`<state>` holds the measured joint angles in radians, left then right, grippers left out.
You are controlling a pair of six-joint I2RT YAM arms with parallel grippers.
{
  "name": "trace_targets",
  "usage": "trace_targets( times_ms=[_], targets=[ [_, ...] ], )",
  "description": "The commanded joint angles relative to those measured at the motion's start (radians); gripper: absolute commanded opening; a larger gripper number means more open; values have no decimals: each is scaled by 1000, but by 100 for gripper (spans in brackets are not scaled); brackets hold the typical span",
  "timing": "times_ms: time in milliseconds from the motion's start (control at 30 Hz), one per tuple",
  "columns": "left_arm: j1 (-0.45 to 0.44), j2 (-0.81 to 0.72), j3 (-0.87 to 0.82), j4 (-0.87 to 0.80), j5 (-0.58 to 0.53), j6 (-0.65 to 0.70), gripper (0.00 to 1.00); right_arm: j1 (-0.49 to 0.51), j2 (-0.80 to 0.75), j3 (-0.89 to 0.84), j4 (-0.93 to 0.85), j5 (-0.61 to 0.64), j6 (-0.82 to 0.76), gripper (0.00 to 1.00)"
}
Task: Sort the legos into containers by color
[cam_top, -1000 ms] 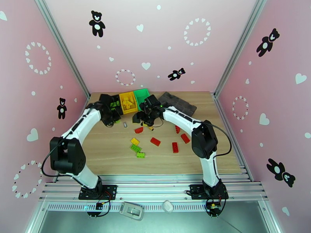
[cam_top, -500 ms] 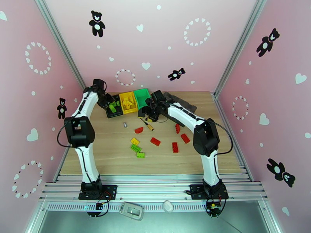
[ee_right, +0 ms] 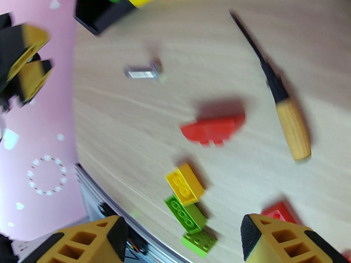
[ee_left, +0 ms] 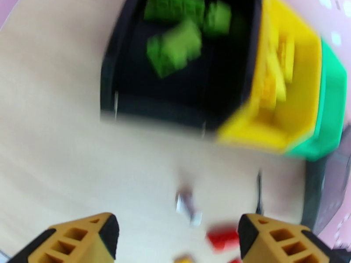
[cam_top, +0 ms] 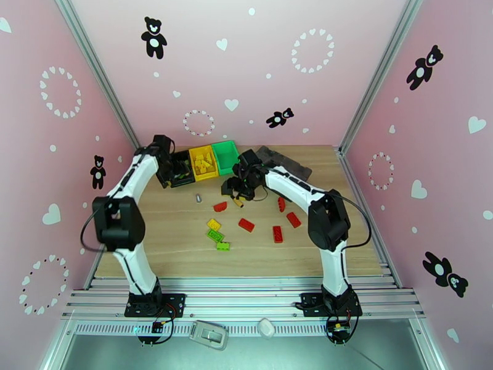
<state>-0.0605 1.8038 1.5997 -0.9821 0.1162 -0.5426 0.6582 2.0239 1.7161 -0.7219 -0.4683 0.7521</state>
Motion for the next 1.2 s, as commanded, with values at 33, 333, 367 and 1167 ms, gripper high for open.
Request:
trace_targets(
  times_ms=[33, 333, 367, 1167],
  targets=[
    [-70, -149, -205, 37, -19, -16, 79, 48, -95, -106, -42, 83, -17, 75],
    [-266, -334, -549, 86, -24, -151, 83, 132, -192, -310, -58, 212, -4, 79],
    [-287, -346, -575, 95, -23, -168, 83, 141, -205, -333, -58, 223, -1, 79],
    [-581, -204, -600, 159, -53, -322, 89, 174, -460, -619, -47, 321, 78, 84]
  ],
)
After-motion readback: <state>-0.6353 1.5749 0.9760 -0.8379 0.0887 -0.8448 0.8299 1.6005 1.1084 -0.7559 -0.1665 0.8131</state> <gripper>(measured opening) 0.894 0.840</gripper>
